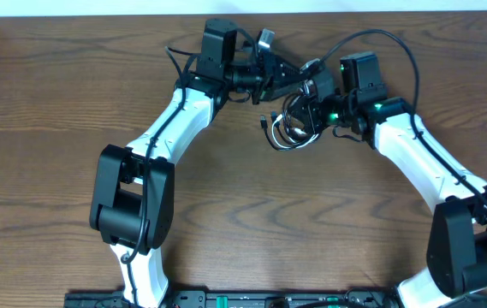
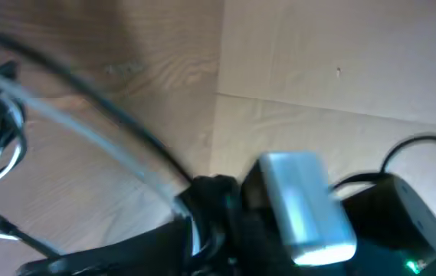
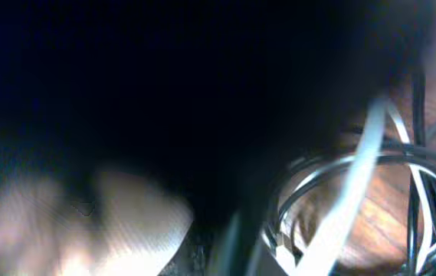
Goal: Untangle cables
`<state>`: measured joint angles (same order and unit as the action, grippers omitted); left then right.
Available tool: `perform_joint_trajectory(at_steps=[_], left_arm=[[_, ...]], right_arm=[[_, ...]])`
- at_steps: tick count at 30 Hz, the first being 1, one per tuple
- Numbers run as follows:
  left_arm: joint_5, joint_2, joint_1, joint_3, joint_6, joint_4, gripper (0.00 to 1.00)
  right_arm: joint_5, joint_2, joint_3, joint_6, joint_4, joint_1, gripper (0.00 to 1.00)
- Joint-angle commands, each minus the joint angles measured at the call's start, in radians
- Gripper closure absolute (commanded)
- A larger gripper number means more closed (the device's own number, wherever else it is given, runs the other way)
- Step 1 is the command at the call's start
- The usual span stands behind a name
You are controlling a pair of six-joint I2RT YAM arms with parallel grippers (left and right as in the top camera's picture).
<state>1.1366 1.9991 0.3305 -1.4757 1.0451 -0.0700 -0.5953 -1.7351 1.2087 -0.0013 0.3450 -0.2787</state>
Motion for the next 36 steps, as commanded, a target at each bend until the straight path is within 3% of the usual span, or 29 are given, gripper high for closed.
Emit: perform_joint_trajectory(at_steps=[1,2,4,14,20,24,33,36], left_arm=[[-0.082,-0.035,-0.007,0.002,-0.153,0.050,0.38],[-0.108,-0.035,-0.007,0.002,-0.193,0.076,0.27],[-0.142,-0.035,-0.007,0.002,-0.262,0.114,0.17],[-0.236,-0.035,-0.007,0.002,-0.513,0.279,0.06],[-0.212,-0.035,-0.007,0.002,-0.700,0.317,0.06],[-0.115,-0.033,0.000,0.002,-0.827,0.317,0.06],[-0.091,-0.022,0.060,0.002,-0.921,0.335,0.12],[-0.192,-0.015,0.073,0.002,-0.921,0.377,0.15]], right_arm=[[-0.019,0.116,0.010,0.097,-0.005,0.022,0.99],[-0.018,0.145,0.010,0.114,-0.004,0.024,0.99],[-0.018,0.193,0.010,0.148,-0.004,0.031,0.99],[-0.058,0.317,0.010,0.244,0.020,0.047,0.99],[-0.071,0.315,0.010,0.260,0.045,0.054,0.99],[-0.115,0.315,0.010,0.263,0.041,0.056,0.99],[-0.122,0.315,0.010,0.263,0.041,0.063,0.99],[-0.123,0.315,0.010,0.263,0.040,0.066,0.99]])
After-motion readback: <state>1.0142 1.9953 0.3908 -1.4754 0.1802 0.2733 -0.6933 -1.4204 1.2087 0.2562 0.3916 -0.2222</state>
